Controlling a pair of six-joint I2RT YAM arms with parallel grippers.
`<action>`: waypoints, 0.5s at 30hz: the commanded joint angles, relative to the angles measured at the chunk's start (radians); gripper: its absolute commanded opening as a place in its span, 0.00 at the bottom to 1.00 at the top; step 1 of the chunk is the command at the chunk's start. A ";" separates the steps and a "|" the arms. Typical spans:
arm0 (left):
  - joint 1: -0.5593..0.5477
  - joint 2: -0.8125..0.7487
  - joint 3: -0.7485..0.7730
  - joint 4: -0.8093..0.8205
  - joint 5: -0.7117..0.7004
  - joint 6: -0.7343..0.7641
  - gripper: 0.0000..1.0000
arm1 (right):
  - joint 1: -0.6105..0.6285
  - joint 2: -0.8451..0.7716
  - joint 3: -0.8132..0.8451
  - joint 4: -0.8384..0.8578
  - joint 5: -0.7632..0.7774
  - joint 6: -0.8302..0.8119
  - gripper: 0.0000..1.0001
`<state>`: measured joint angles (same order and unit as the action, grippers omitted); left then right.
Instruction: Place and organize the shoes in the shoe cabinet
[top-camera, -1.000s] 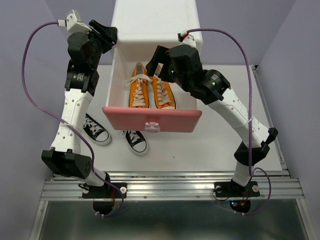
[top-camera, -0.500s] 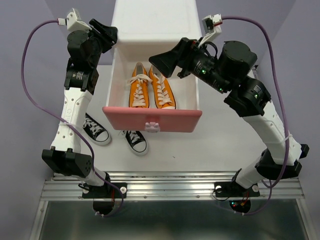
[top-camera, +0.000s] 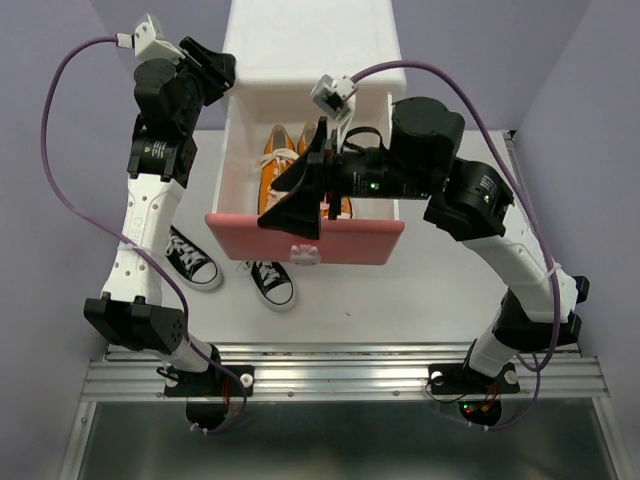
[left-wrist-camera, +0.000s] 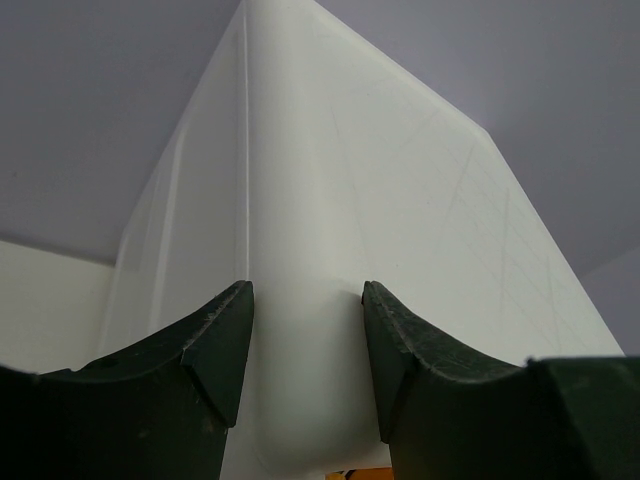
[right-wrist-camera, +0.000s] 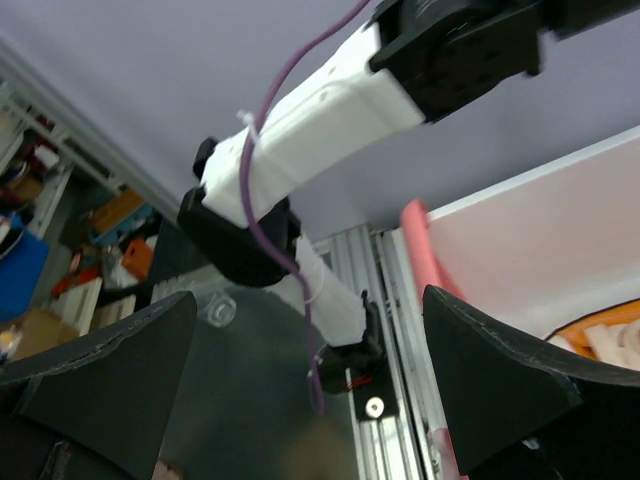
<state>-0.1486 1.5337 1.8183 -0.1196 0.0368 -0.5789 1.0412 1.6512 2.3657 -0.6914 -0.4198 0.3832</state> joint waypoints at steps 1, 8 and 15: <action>-0.009 0.077 -0.082 -0.288 0.048 0.082 0.57 | 0.086 0.025 0.076 -0.170 -0.056 -0.128 1.00; -0.009 0.077 -0.077 -0.291 0.051 0.090 0.57 | 0.192 0.016 0.021 -0.232 0.015 -0.175 1.00; -0.009 0.072 -0.083 -0.290 0.049 0.080 0.57 | 0.203 -0.033 -0.043 -0.173 0.101 -0.163 1.00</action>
<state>-0.1486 1.5291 1.8141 -0.1135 0.0402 -0.5766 1.2419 1.6875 2.3791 -0.9382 -0.3565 0.2218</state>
